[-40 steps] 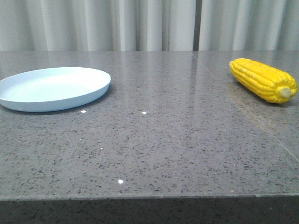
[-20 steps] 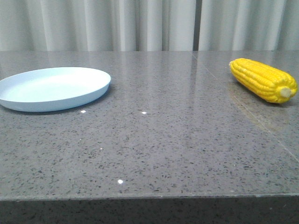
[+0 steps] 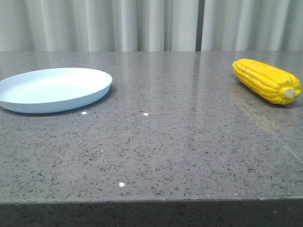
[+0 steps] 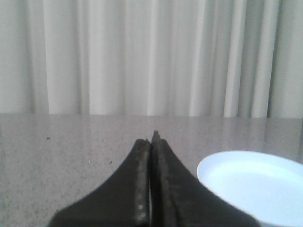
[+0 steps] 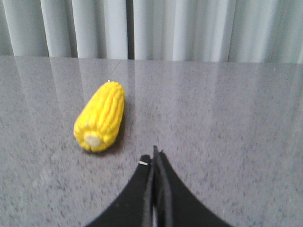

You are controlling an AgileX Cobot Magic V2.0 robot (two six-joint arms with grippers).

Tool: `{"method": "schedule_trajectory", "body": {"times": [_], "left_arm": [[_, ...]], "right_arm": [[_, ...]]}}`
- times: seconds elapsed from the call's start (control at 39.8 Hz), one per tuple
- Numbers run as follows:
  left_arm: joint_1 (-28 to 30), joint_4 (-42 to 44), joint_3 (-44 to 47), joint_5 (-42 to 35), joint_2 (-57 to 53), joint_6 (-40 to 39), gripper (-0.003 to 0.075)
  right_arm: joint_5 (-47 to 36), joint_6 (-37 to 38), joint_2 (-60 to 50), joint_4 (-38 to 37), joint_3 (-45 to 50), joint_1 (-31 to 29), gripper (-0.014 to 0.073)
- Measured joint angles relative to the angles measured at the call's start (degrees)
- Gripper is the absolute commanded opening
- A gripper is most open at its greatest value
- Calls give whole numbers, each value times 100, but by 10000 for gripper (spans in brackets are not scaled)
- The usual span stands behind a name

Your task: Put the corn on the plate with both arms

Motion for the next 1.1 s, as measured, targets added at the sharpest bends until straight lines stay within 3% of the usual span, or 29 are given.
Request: {"method": "schedule_trajectory", "body": {"times": [0.18, 0.3, 0.48, 0.63, 0.75, 0.88, 0.93, 1.0, 1.1], "left_arm": [[0, 38, -932, 325, 266, 0, -20], [0, 261, -1680, 668, 1019, 0, -20], [0, 387, -2271, 791, 2079, 0, -20], [0, 391, -2347, 791, 2369, 0, -6], [0, 400, -2347, 791, 2394, 0, 162], [0, 400, -2347, 791, 2394, 0, 459], [0, 400, -2347, 791, 2394, 0, 529], [0, 400, -2347, 791, 2394, 0, 571], [0, 400, -2347, 791, 2394, 0, 566]], "right_arm": [[1014, 0, 151, 0, -1243, 0, -60], [1580, 0, 904, 0, -2110, 0, -60], [1721, 0, 2051, 94, -2881, 0, -60], [1731, 0, 2517, 224, -3044, 0, -25], [1707, 0, 2556, 269, -3044, 0, 159], [1694, 0, 2556, 269, -3058, 0, 433], [1686, 0, 2556, 269, -3058, 0, 506], [1681, 0, 2556, 269, -3058, 0, 571], [1673, 0, 2556, 269, -3058, 0, 572]]}}
